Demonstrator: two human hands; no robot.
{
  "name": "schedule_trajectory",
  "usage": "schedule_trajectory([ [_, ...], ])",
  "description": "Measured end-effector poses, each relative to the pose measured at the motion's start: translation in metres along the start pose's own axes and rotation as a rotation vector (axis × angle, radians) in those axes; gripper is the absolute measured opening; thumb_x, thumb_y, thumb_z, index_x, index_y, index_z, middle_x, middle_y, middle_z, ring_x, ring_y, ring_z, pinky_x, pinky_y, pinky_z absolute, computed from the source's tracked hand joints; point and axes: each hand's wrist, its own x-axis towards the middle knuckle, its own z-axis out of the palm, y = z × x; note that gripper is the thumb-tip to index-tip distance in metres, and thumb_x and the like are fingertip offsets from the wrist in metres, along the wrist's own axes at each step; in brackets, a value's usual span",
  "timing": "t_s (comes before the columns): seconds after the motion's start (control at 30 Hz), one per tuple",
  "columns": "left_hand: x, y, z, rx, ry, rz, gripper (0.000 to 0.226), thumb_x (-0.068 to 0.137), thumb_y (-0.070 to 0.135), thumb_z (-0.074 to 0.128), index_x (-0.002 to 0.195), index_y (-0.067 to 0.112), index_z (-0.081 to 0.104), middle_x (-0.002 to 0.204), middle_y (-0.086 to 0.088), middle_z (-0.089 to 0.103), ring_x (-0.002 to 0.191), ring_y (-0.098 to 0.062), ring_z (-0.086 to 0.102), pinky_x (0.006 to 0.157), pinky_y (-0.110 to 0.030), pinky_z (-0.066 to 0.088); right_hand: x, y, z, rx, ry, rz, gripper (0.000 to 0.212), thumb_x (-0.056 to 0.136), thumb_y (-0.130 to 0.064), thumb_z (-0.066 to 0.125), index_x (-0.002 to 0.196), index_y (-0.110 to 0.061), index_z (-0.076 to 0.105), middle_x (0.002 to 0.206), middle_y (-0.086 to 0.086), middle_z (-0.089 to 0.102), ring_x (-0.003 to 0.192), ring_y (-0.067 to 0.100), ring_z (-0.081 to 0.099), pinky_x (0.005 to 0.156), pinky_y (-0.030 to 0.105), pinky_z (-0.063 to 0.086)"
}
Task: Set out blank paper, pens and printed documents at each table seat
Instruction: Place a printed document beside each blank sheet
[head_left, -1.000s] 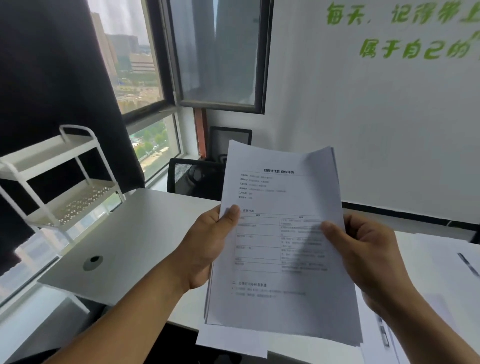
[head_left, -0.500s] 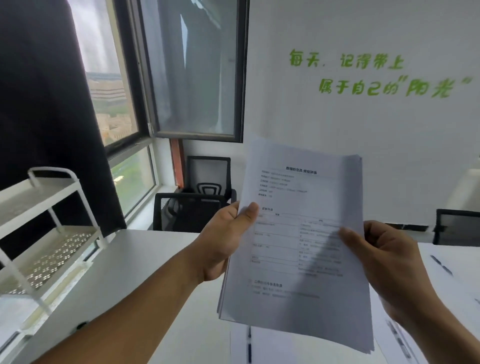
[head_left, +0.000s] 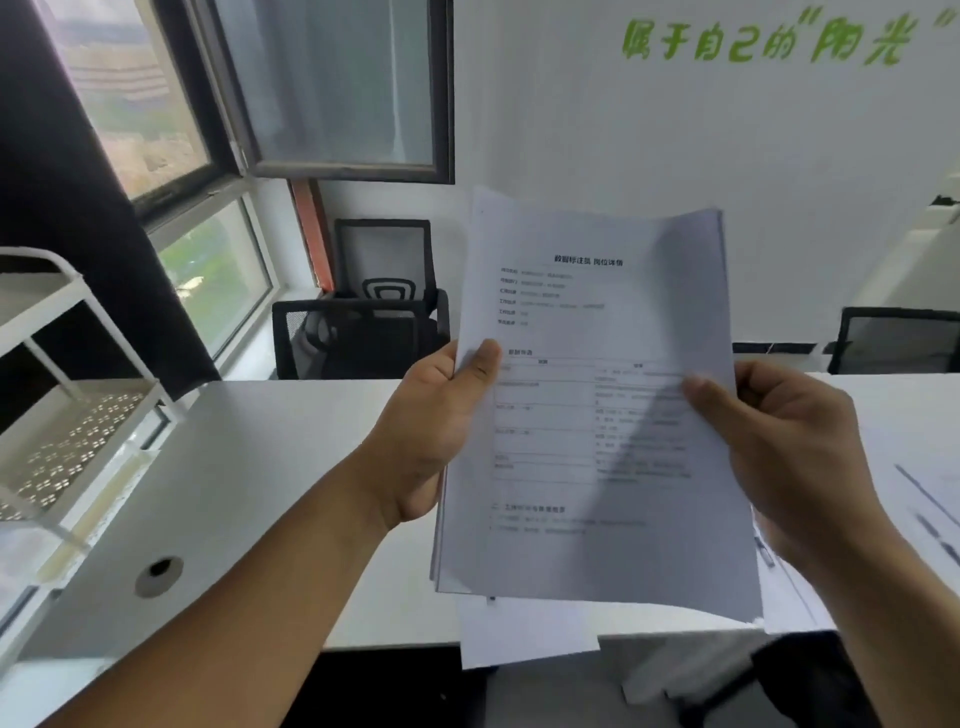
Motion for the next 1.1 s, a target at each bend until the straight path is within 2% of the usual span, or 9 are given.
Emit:
schedule_trajectory([
  [0.07, -0.001, -0.011, 0.0, 0.048, 0.04, -0.028, 0.033, 0.111, 0.045, 0.052, 0.137, 0.03, 0.067, 0.127, 0.001, 0.081, 0.11, -0.024, 0.081, 0.08, -0.039, 0.068, 0.001, 0.012, 0.001, 0.001, 0.0, 0.021, 0.022, 0.087, -0.041, 0.081, 0.09, -0.019, 0.082, 0.084, 0.005, 0.081, 0.071, 0.022, 0.078, 0.07, 0.052, 0.069],
  [0.17, 0.003, -0.035, -0.001, 0.088, 0.095, -0.092, 0.039, 0.103, 0.052, 0.057, 0.136, 0.034, 0.067, 0.127, 0.002, 0.081, 0.113, -0.028, 0.08, 0.087, -0.048, 0.069, 0.002, 0.037, 0.0, 0.006, -0.019, 0.068, 0.018, 0.091, -0.035, 0.083, 0.088, -0.018, 0.08, 0.084, 0.006, 0.081, 0.073, 0.025, 0.079, 0.069, 0.049, 0.069],
  [0.27, 0.008, -0.067, -0.003, 0.082, 0.14, -0.142, 0.035, 0.111, 0.047, 0.053, 0.139, 0.032, 0.067, 0.131, 0.0, 0.08, 0.117, -0.03, 0.079, 0.093, -0.053, 0.067, 0.001, 0.068, 0.0, -0.02, -0.054, 0.109, 0.015, 0.099, -0.028, 0.081, 0.085, -0.022, 0.079, 0.086, 0.002, 0.081, 0.076, 0.022, 0.08, 0.065, 0.038, 0.067],
  [0.33, 0.013, -0.089, -0.003, 0.089, 0.179, -0.178, 0.034, 0.113, 0.046, 0.052, 0.14, 0.033, 0.066, 0.131, 0.0, 0.08, 0.117, -0.03, 0.079, 0.094, -0.055, 0.067, 0.002, 0.09, -0.001, -0.048, -0.081, 0.144, 0.015, 0.1, -0.029, 0.079, 0.086, -0.024, 0.079, 0.088, 0.0, 0.082, 0.078, 0.022, 0.081, 0.066, 0.037, 0.066],
  [0.5, 0.026, -0.143, -0.004, 0.011, 0.24, -0.238, 0.031, 0.115, 0.04, 0.053, 0.139, 0.028, 0.068, 0.13, -0.001, 0.081, 0.116, -0.027, 0.08, 0.09, -0.047, 0.068, 0.008, 0.142, -0.003, -0.052, -0.096, 0.204, 0.017, 0.098, -0.028, 0.081, 0.082, -0.025, 0.079, 0.085, -0.002, 0.082, 0.074, 0.017, 0.081, 0.06, 0.025, 0.063],
  [0.67, 0.036, -0.192, -0.014, -0.046, 0.264, -0.275, 0.027, 0.116, 0.035, 0.053, 0.134, 0.025, 0.07, 0.127, -0.001, 0.082, 0.113, -0.024, 0.081, 0.083, -0.04, 0.068, 0.006, 0.189, 0.003, -0.084, -0.095, 0.23, 0.016, 0.091, -0.04, 0.083, 0.086, -0.025, 0.08, 0.087, -0.002, 0.083, 0.078, 0.019, 0.082, 0.065, 0.033, 0.065],
  [0.83, 0.035, -0.231, -0.033, -0.077, 0.306, -0.306, 0.028, 0.115, 0.036, 0.054, 0.135, 0.024, 0.07, 0.128, -0.002, 0.082, 0.114, -0.025, 0.08, 0.082, -0.042, 0.068, -0.005, 0.228, 0.014, -0.076, -0.118, 0.286, 0.014, 0.093, -0.036, 0.084, 0.088, -0.024, 0.08, 0.091, -0.001, 0.083, 0.082, 0.02, 0.083, 0.068, 0.035, 0.068],
  [0.97, 0.032, -0.26, -0.045, -0.069, 0.359, -0.341, 0.031, 0.113, 0.038, 0.056, 0.136, 0.024, 0.071, 0.129, -0.001, 0.082, 0.115, -0.025, 0.08, 0.083, -0.042, 0.068, -0.014, 0.256, 0.023, -0.115, -0.145, 0.316, 0.012, 0.095, -0.034, 0.083, 0.089, -0.025, 0.08, 0.09, -0.003, 0.083, 0.081, 0.019, 0.082, 0.071, 0.044, 0.07],
  [1.1, 0.031, -0.287, -0.056, -0.079, 0.402, -0.375, 0.031, 0.111, 0.04, 0.059, 0.133, 0.024, 0.074, 0.126, -0.002, 0.082, 0.112, -0.026, 0.081, 0.079, -0.041, 0.069, -0.02, 0.282, 0.031, -0.104, -0.166, 0.357, 0.011, 0.097, -0.031, 0.083, 0.092, -0.021, 0.08, 0.091, -0.002, 0.084, 0.082, 0.02, 0.082, 0.071, 0.042, 0.069],
])
